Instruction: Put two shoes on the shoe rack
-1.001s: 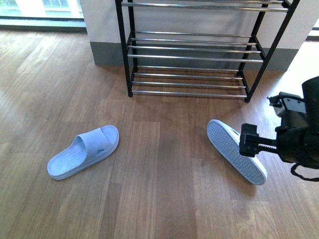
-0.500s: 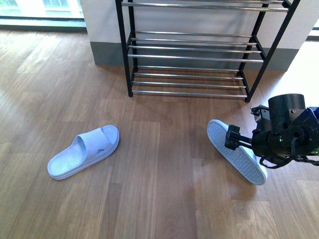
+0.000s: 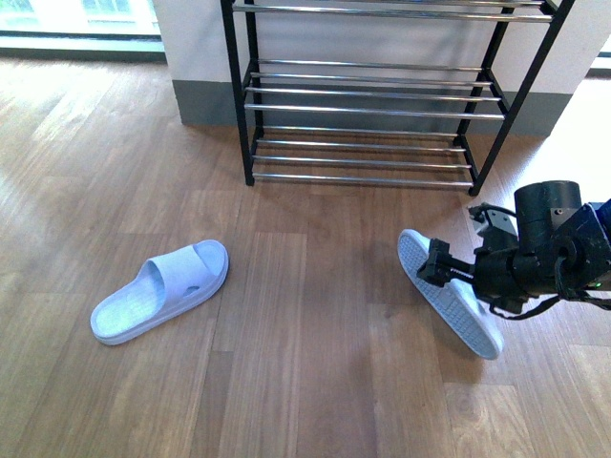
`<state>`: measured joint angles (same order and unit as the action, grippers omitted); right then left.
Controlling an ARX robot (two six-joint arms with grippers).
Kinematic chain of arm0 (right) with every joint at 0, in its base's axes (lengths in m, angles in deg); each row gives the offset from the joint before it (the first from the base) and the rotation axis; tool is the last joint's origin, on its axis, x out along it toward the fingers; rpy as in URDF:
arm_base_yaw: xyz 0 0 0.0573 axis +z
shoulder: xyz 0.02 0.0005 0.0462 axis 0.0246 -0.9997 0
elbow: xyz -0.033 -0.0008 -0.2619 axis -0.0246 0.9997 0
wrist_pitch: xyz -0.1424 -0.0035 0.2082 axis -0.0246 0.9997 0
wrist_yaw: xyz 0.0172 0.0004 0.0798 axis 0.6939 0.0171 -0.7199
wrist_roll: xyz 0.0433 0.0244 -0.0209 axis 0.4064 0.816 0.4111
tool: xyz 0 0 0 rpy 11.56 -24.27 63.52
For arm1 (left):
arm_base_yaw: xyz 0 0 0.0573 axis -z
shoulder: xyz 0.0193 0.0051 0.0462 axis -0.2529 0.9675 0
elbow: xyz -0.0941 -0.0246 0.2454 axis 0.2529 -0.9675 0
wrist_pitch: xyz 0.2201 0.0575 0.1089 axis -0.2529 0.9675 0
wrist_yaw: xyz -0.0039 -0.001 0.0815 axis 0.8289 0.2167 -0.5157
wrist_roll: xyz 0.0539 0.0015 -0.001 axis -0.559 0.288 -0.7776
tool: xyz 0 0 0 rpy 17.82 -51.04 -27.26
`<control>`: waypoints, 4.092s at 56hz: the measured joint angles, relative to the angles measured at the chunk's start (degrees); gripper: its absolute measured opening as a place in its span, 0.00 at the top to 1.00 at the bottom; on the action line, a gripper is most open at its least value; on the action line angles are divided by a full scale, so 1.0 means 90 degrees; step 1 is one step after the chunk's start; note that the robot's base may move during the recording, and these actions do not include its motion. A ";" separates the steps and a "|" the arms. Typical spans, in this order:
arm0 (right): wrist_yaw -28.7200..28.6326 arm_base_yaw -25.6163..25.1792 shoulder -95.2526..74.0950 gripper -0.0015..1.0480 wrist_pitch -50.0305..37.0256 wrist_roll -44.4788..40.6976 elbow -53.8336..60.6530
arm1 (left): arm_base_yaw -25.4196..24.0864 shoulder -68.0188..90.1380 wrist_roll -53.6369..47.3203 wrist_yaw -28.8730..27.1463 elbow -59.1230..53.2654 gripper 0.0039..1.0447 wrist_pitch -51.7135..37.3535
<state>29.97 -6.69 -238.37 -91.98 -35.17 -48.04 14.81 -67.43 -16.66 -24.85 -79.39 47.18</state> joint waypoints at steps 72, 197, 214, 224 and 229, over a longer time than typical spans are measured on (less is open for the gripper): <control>0.2293 0.1435 -0.1506 0.11 -0.1479 -0.0488 -0.0794 | 0.0000 0.0000 0.0000 0.0000 0.0000 0.09 0.0000; 0.2684 0.0206 0.6169 0.98 -0.1299 0.0131 0.5365 | 0.0000 0.0000 0.0000 0.0002 0.0000 0.09 0.0000; 0.2684 0.0214 0.6171 0.98 -0.1304 0.0129 0.5362 | 0.0000 0.0000 0.0000 0.0000 0.0000 0.09 0.0000; 0.2684 0.0211 0.6169 0.98 -0.1304 0.0131 0.5362 | 0.0000 0.0000 0.0000 0.0000 0.0000 0.09 0.0000; 0.2684 0.0211 0.6169 0.98 -0.1304 0.0131 0.5353 | 0.0000 0.0000 0.0000 0.0000 0.0000 0.09 0.0000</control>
<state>54.13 -4.79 -182.85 -103.71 -33.99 0.13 14.81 -67.43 -16.66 -24.85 -79.39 47.18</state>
